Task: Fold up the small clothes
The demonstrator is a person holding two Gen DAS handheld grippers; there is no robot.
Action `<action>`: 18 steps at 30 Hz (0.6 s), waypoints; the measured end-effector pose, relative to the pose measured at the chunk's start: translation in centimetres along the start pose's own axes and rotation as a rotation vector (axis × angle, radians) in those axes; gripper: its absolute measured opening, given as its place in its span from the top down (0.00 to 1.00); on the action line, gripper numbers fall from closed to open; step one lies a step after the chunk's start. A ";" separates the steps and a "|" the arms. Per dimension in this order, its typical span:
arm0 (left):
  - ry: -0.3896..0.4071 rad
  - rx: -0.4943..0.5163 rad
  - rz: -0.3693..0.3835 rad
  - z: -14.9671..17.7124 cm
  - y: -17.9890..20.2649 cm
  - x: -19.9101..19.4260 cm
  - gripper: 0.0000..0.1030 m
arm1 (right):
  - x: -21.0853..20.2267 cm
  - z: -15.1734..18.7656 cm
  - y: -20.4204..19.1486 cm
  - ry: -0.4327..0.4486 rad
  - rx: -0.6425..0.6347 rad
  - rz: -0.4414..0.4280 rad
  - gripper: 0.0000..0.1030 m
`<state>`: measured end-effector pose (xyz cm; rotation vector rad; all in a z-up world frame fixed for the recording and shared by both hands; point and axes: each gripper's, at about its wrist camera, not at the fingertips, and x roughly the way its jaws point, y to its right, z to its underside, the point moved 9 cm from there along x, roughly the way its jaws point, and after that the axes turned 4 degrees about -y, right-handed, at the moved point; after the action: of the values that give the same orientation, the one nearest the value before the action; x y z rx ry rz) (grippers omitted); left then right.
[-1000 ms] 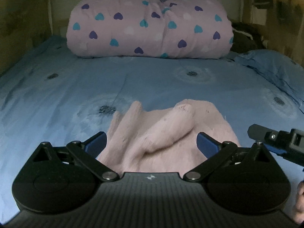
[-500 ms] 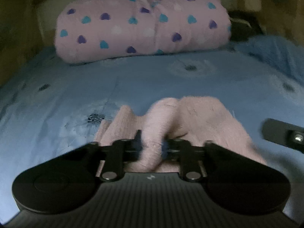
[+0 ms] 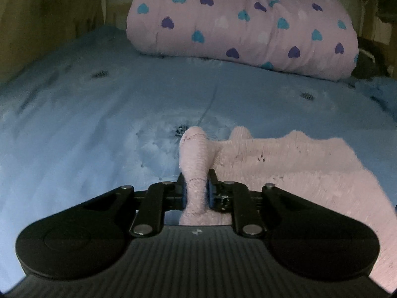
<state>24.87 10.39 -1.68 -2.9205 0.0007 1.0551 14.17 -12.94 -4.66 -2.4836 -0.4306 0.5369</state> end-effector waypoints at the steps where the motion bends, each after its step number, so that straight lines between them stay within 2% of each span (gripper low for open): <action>1: 0.006 0.037 -0.016 0.1 0.1 -0.1 0.80 | 0.1 0.2 -0.1 -0.007 0.000 -0.005 0.34; 4: 0.005 0.084 -0.047 0.4 0.2 -1.2 0.74 | 0.1 0.7 -0.7 -0.012 -0.018 -0.018 0.34; 5: 0.004 0.076 -0.047 0.5 0.1 -1.7 0.68 | 0.2 1.0 -0.9 -0.014 -0.033 -0.015 0.34; 8: -0.004 0.025 -0.042 1.0 -0.3 -3.8 0.28 | 0.1 1.6 -1.3 -0.003 -0.072 -0.006 0.34; 9: -0.004 0.011 -0.027 1.5 -0.4 -4.8 0.24 | 0.0 1.8 -1.5 0.003 -0.083 -0.002 0.34; 14: -0.038 -0.066 0.111 3.4 -0.6 -8.7 0.24 | -0.9 1.9 -2.1 0.032 -0.075 0.027 0.34; 18: -0.071 -0.074 0.195 5.2 0.3 -10.3 0.26 | -1.8 2.7 -2.7 0.023 -0.069 0.040 0.34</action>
<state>13.58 10.10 0.86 -2.9956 0.2548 1.2100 10.86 -10.29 -4.65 -2.5665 -0.3978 0.5166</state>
